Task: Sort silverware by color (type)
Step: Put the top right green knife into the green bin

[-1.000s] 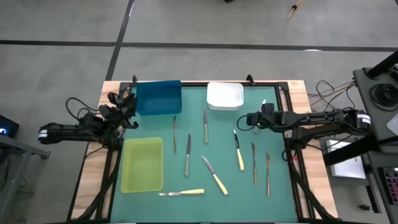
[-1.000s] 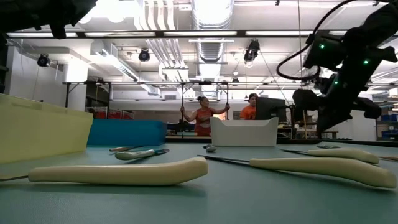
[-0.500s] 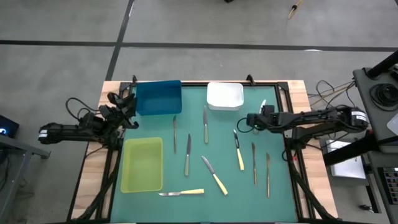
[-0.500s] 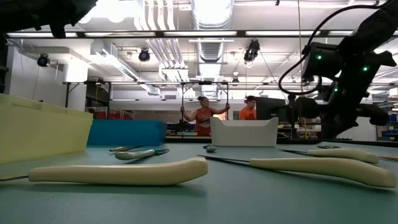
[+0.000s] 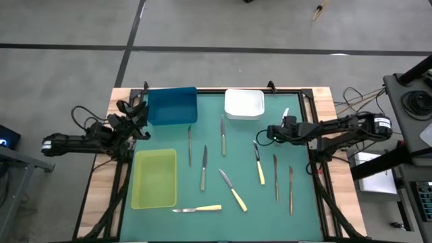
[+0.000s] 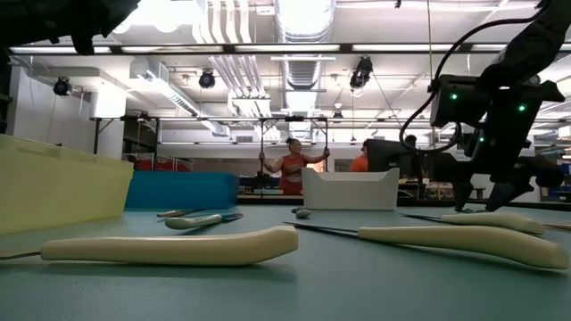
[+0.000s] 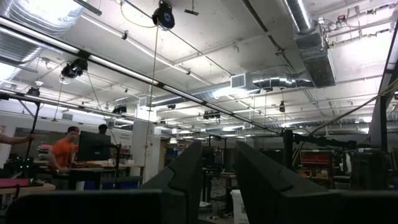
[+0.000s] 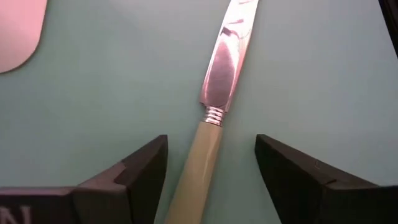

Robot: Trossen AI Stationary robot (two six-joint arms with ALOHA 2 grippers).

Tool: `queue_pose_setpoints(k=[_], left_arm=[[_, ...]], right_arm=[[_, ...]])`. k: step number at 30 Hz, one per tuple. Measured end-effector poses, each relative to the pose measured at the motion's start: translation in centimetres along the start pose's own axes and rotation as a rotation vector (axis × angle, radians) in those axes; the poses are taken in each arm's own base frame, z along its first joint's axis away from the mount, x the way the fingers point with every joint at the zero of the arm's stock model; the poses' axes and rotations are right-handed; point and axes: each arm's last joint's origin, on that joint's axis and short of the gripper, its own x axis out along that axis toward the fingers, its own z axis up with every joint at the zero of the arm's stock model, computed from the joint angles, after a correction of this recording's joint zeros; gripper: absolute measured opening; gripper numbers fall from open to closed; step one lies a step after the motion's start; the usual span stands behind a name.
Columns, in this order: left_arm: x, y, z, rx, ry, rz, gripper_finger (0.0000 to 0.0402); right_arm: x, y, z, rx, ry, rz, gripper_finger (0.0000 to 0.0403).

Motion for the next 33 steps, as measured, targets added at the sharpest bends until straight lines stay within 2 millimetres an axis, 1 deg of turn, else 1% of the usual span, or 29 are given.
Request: queue_pose_setpoints(k=[4, 9, 16, 20, 22, 28, 33], left_arm=[[0.0, 0.0, 0.0, 0.0, 0.0, 0.0, 0.0078], [0.0, 0.0, 0.0, 0.0, -0.001, 0.0, 0.0078], [0.0, 0.0, 0.0, 0.0, -0.001, 0.0, 0.0078], [0.0, 0.0, 0.0, 0.0, -0.001, 0.0, 0.0077], [0.0, 0.0, 0.0, 0.0, -0.001, 0.0, 0.0078], [0.0, 0.0, 0.0, 0.0, 0.0, 0.0, 0.0078], [0.0, 0.0, 0.0, 0.0, 0.0, 0.0, 0.0078]], right_arm=[[0.7, 0.4, -0.3, -0.043, -0.022, -0.024, 0.0226], [1.6, 0.4, -0.8, -0.071, -0.026, -0.078, 0.0191], [2.5, 0.2, -1.4, -0.082, -0.023, -0.133, 0.011], [2.6, 0.3, -1.4, -0.08, -0.022, -0.132, 0.0056], [2.5, 0.3, -1.4, -0.077, -0.02, -0.129, 0.0036], [2.4, 0.3, -1.3, -0.066, -0.019, -0.11, 0.0034], [1.5, 0.3, -0.8, -0.041, -0.02, -0.07, 0.0034]])
